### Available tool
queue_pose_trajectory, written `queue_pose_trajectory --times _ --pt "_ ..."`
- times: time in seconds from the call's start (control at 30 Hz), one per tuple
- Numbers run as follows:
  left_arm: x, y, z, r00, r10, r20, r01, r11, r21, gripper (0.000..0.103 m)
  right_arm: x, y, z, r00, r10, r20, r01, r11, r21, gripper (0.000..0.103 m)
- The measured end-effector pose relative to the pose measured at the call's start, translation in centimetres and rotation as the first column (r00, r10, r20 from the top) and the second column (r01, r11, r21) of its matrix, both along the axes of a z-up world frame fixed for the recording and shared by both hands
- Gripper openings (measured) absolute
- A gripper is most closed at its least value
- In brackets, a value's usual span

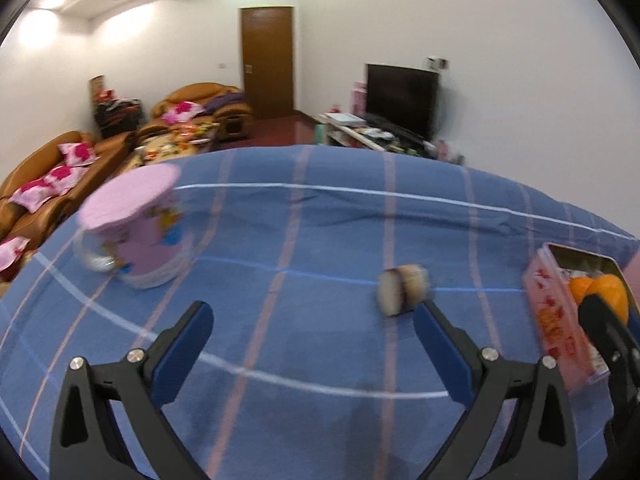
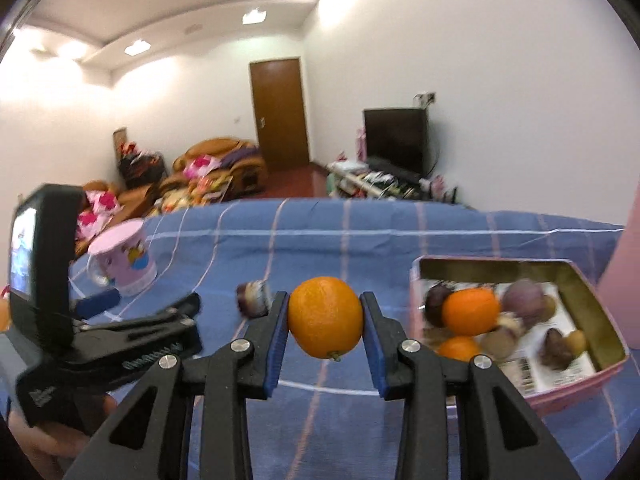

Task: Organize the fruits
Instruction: 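Grasp the loose orange with the right tool while the left tool grasps the brown cake cylinder, then carry the orange and cake cylinder over the tin box with both tools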

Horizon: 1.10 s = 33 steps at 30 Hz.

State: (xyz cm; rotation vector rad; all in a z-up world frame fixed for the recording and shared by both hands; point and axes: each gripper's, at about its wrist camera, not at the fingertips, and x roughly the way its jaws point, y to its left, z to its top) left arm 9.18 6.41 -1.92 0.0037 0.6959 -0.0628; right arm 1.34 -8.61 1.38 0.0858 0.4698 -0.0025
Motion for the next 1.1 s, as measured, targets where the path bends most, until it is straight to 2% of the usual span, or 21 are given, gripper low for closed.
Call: queue_pose_trajectory --times 0.13,0.27,0.43,0.57,0.7,0.87,1.1 --pt "1.9 -2.8 -0.4 0.998 -0.055 -0.042 0.054 0.998 -0.023 0.085 -0.3 -0.4 0.6 0.999 -0.033 0.029 0.033 0.999 -0.009 0.037" --pt "3.4 -5.2 -0.8 0.995 -0.069 -0.067 0.068 0.998 -0.012 0.081 0.2 -0.7 0.4 0.999 -0.032 0.014 0.031 0.999 0.016 0.037" --pt "5.3 -6.2 -2.2 0.986 -0.046 -0.16 0.051 0.998 0.025 0.058 0.6 -0.9 0.3 1.0 -0.028 0.006 0.028 0.999 0.016 0.037" --pt "5.7 -4.9 -2.9 0.979 -0.033 -0.201 0.023 0.998 -0.051 0.048 0.8 -1.0 0.0 1.0 -0.018 0.0 0.018 1.0 0.018 0.037" --pt "5.3 -4.1 -2.7 0.981 -0.031 -0.19 0.01 0.994 -0.11 0.033 1.0 -0.7 -0.2 1.0 -0.009 -0.001 0.009 1.0 0.012 0.037" --pt "3.5 -2.9 -2.1 0.99 0.013 -0.139 -0.028 0.994 -0.105 0.033 0.8 -0.7 -0.4 1.0 -0.007 0.021 0.007 1.0 0.008 0.037" --pt "-0.4 -2.2 -0.3 0.997 0.074 0.018 -0.074 0.997 -0.015 0.033 0.6 -0.3 -0.4 0.999 0.0 0.038 0.0 1.0 -0.014 0.037"
